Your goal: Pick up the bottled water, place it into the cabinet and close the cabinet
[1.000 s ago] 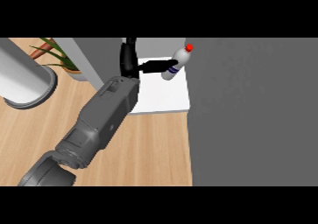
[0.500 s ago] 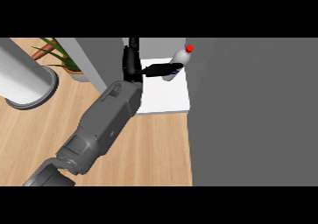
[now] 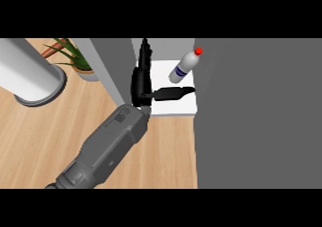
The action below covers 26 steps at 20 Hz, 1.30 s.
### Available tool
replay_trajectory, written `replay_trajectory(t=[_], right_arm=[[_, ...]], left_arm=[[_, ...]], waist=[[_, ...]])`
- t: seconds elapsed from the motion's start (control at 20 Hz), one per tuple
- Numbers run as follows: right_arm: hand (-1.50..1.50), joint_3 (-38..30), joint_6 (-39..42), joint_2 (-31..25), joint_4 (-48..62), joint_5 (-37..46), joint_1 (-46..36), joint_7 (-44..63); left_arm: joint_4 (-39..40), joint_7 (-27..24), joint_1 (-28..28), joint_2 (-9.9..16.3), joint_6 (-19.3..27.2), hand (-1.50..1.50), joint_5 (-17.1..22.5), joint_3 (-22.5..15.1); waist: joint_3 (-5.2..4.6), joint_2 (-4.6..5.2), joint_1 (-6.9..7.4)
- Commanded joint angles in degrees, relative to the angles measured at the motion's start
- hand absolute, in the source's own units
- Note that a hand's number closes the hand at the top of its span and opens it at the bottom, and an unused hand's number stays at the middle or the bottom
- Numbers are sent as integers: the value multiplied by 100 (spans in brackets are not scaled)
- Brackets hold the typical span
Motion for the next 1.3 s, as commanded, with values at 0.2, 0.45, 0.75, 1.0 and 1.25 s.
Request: replay_trajectory(t=[0.2,0.45,0.75,1.0,1.25], right_arm=[[-150,-82,-376,126,-970,-341,174,364],[-150,-96,-449,107,-1008,-135,74,486],[150,123,-248,163,-1199,41,148,516],[150,55,262,-13,-1015,-49,210,476],[150,306,554,-91,-1020,235,258,531]], left_arm=[[-2157,36,1635,0,578,-150,35,-1108],[-3270,32,2666,54,905,-150,-230,-1530],[-4242,-12,3769,475,623,150,-413,-2272],[-4846,-140,4403,929,533,150,-596,-2566],[-5891,203,4811,1821,630,150,-704,-2588]], waist=[[1,-25,167],[2,-11,168],[-2,1,133],[3,3,80],[5,0,96]])
